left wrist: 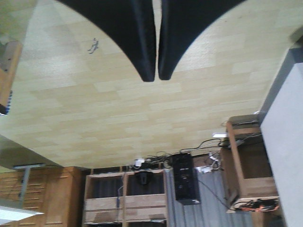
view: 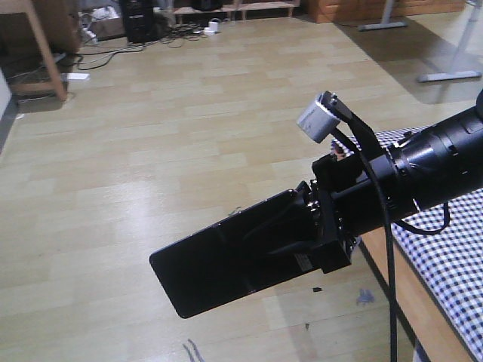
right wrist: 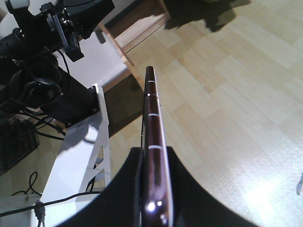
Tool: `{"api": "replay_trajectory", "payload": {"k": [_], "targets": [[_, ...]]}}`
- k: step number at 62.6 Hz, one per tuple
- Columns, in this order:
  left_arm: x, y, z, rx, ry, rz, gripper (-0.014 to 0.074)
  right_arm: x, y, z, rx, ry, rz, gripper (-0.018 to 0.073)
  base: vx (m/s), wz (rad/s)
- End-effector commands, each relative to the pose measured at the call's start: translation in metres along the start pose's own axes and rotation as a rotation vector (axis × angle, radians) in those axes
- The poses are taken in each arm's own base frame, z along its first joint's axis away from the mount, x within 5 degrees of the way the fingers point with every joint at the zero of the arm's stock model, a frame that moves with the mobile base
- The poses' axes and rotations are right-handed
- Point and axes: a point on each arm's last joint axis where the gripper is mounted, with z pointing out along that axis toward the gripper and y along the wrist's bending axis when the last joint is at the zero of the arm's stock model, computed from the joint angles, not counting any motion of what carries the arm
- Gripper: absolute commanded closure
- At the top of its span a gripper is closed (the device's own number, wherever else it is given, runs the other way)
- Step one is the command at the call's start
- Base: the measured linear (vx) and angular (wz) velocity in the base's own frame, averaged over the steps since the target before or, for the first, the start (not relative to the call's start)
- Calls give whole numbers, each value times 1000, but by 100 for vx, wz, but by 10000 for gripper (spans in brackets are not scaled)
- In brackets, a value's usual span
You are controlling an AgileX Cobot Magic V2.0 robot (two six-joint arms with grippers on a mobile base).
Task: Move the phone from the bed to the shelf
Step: 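Drive the base away from the bed holding the phone raised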
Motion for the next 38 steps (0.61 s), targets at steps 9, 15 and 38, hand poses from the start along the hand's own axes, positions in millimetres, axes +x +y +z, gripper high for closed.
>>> {"api": "replay_trajectory", "payload": {"k": [9, 15, 38], "targets": [[-4, 0, 0, -3, -71, -9, 595, -10, 20, -11, -83, -52, -33, 561, -7, 28], [-4, 0, 0, -3, -71, -9, 595, -10, 20, -11, -83, -52, -33, 561, -5, 20], [-4, 0, 0, -3, -71, -9, 595, -10, 20, -11, -83, -52, -33, 561, 0, 4]]}}
